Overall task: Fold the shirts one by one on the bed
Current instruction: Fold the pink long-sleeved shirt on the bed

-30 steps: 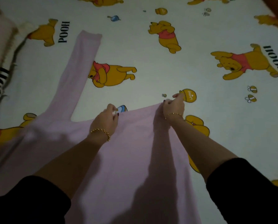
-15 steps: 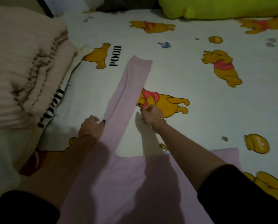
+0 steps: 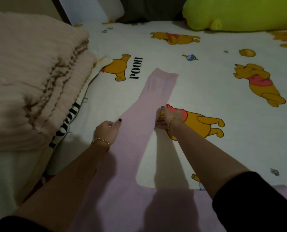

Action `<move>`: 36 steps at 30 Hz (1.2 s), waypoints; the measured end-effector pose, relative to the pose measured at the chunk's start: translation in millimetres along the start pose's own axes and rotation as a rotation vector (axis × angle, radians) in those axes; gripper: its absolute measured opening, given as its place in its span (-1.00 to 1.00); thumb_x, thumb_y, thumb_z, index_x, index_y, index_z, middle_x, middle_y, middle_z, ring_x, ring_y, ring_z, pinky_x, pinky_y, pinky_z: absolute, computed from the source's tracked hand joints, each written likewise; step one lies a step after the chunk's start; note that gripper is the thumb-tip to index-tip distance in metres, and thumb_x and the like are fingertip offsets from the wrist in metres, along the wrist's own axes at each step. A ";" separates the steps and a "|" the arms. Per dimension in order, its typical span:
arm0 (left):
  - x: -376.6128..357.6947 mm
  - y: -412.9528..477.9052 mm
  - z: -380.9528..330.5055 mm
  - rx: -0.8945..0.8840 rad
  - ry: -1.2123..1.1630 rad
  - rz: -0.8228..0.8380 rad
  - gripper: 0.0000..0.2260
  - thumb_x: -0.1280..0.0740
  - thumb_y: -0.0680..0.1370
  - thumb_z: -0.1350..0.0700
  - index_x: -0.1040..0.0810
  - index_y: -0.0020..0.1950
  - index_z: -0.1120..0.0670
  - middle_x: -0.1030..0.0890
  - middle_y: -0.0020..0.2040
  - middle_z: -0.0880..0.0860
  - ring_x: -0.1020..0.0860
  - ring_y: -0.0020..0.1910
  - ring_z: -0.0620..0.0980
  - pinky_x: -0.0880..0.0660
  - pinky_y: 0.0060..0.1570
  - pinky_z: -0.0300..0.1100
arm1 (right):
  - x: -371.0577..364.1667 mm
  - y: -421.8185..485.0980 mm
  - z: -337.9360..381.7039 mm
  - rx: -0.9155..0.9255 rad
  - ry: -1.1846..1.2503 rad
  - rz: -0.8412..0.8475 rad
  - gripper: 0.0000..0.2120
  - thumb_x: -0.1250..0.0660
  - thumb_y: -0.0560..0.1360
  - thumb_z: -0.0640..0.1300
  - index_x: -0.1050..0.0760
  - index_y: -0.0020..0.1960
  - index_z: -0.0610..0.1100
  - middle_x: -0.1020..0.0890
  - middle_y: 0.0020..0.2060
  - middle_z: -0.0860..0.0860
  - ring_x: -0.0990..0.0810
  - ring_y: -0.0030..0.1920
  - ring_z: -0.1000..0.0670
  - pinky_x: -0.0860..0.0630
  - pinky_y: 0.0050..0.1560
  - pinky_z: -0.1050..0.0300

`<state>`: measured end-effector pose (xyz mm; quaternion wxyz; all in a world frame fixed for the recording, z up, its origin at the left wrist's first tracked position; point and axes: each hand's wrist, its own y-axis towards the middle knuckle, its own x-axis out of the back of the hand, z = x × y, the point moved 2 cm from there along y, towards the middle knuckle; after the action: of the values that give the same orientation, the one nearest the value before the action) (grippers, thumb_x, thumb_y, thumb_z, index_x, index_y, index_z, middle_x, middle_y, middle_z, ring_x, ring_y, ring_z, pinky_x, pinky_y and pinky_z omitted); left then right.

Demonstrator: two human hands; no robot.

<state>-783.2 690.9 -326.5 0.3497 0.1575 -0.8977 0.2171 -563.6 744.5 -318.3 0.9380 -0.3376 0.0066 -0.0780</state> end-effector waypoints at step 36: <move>-49.2 76.4 -70.7 -0.078 -0.099 0.177 -0.69 -0.42 0.46 -0.08 -0.64 0.03 0.13 -0.61 -0.04 0.08 -0.54 -0.03 0.09 -0.45 0.04 -0.13 | 65.7 94.9 59.8 0.107 0.482 0.172 -0.57 -0.07 0.55 -0.42 -0.38 0.36 -0.15 -0.52 -0.17 -0.04 -0.52 -0.18 0.05 -0.51 -0.03 0.18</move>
<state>-742.2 798.1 -335.4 0.2904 0.0745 -0.9319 0.2042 -481.4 844.5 -329.7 0.9290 -0.2574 0.2545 -0.0765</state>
